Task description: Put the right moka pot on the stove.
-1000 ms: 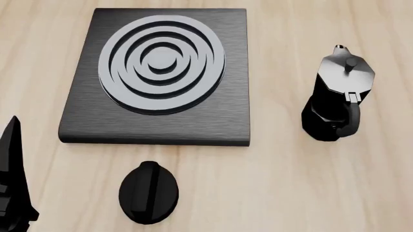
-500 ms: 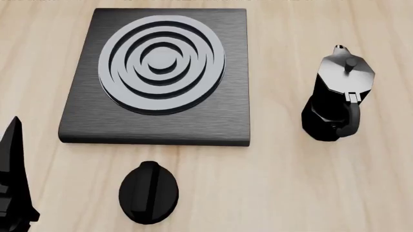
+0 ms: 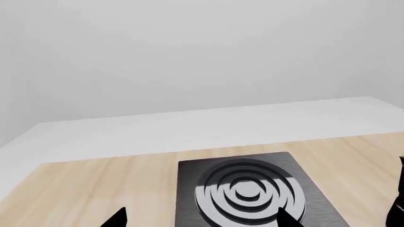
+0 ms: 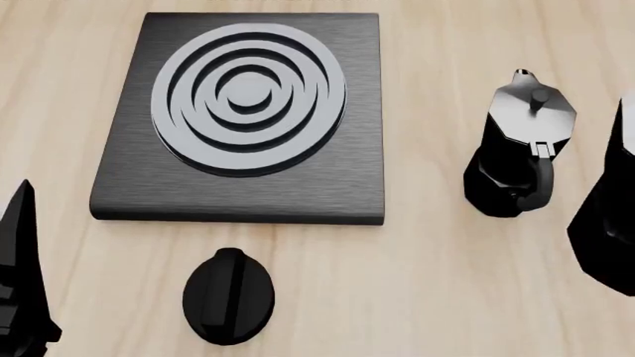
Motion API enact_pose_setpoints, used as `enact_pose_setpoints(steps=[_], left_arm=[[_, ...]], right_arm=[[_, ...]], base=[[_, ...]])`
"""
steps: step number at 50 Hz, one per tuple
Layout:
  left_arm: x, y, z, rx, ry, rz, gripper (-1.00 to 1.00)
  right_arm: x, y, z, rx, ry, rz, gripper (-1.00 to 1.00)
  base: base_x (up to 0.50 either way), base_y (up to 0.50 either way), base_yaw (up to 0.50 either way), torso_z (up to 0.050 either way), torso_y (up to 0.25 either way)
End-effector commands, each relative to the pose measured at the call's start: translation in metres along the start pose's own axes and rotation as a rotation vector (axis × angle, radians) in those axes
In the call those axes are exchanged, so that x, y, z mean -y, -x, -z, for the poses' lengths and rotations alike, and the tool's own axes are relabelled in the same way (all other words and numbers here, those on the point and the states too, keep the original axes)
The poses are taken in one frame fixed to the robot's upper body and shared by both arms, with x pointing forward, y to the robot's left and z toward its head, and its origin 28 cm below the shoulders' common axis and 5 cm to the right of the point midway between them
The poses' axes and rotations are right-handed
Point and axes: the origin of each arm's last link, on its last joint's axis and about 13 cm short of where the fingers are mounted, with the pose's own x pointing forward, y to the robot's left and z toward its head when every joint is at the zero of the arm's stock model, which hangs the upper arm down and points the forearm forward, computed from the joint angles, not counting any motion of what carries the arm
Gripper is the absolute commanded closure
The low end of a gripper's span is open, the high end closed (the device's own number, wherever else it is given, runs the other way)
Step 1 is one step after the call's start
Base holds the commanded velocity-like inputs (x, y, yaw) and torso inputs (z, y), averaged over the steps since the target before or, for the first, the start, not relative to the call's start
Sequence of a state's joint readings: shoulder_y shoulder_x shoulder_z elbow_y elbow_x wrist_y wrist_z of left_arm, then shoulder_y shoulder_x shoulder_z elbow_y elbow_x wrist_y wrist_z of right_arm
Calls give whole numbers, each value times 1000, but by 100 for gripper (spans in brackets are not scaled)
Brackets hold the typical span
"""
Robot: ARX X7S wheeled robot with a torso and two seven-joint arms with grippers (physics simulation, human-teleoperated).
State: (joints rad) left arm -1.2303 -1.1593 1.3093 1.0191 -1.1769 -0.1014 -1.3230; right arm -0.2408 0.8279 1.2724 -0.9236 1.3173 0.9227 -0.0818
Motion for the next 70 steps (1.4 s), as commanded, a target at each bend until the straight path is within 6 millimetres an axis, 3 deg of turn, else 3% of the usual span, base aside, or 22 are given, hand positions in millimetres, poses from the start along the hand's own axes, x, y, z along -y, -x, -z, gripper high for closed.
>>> enact_pose_setpoints(steps=[1, 16, 37, 49, 53, 70], left_arm=[[0, 0, -1, 2, 0, 0, -100], [0, 0, 0, 2, 2, 3, -100], [0, 0, 0, 7, 4, 8, -100], [0, 0, 0, 6, 4, 12, -100], [0, 0, 0, 6, 3, 14, -100], [0, 0, 0, 11, 6, 20, -100]], right_arm=[[-13, -2, -10, 36, 20, -54, 100], [-34, -9, -12, 43, 28, -172, 100], [-61, -36, -10, 86, -10, -324, 100], [-74, -58, -7, 104, -30, -382, 100], [-74, -69, -22, 102, -35, -394, 100], [-89, -111, -23, 104, -44, -437, 100]], base=[[0, 0, 0, 0, 0], [0, 0, 0, 0, 1], [0, 0, 0, 0, 1], [0, 0, 0, 0, 0], [0, 0, 0, 0, 2], [0, 0, 0, 1, 1]])
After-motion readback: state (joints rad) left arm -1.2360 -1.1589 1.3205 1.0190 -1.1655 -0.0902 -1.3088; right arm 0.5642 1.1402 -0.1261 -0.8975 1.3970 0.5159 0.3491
